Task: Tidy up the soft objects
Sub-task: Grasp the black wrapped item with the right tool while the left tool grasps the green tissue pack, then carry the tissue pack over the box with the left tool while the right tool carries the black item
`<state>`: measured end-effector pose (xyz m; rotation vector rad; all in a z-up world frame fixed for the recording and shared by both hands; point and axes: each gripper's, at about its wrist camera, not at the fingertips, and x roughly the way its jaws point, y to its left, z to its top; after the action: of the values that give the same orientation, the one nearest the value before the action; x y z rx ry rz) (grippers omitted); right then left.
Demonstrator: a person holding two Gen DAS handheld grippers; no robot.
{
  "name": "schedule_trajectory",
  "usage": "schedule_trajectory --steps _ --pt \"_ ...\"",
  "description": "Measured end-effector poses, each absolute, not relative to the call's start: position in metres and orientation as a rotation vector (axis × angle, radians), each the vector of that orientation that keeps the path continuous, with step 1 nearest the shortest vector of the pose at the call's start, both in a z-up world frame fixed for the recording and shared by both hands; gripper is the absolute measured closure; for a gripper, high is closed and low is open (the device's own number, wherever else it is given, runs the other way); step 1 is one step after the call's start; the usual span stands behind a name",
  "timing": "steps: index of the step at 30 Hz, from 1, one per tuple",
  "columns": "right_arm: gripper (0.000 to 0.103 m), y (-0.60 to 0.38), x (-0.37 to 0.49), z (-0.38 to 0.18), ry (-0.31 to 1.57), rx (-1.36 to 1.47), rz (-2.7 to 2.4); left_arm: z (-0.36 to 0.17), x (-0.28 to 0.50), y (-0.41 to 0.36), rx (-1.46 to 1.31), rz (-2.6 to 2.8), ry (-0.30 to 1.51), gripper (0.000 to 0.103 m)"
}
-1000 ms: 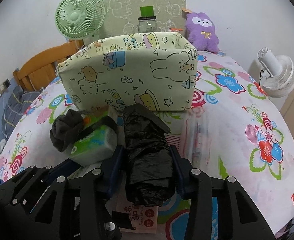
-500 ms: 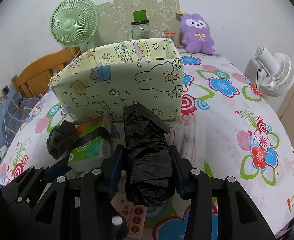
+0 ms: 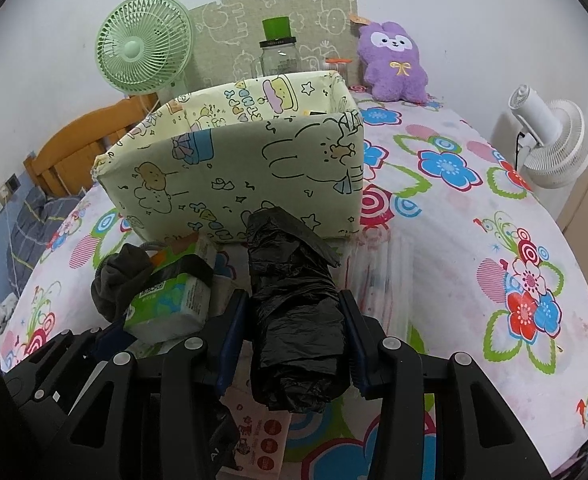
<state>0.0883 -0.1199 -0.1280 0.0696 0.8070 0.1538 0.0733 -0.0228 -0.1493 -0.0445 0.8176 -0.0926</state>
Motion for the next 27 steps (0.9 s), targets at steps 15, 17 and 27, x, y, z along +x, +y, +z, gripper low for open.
schedule_trajectory --steps 15,17,27 --pt "0.055 -0.129 0.069 -0.107 0.752 0.074 0.137 -0.126 0.057 -0.032 -0.035 -0.123 0.757 0.051" --pt "0.055 -0.13 0.067 -0.103 0.744 0.076 0.137 -0.122 0.055 -0.034 -0.032 -0.123 0.749 0.051" --pt "0.055 -0.134 0.054 -0.077 0.692 0.079 0.137 -0.096 0.043 -0.036 -0.024 -0.121 0.7 0.051"
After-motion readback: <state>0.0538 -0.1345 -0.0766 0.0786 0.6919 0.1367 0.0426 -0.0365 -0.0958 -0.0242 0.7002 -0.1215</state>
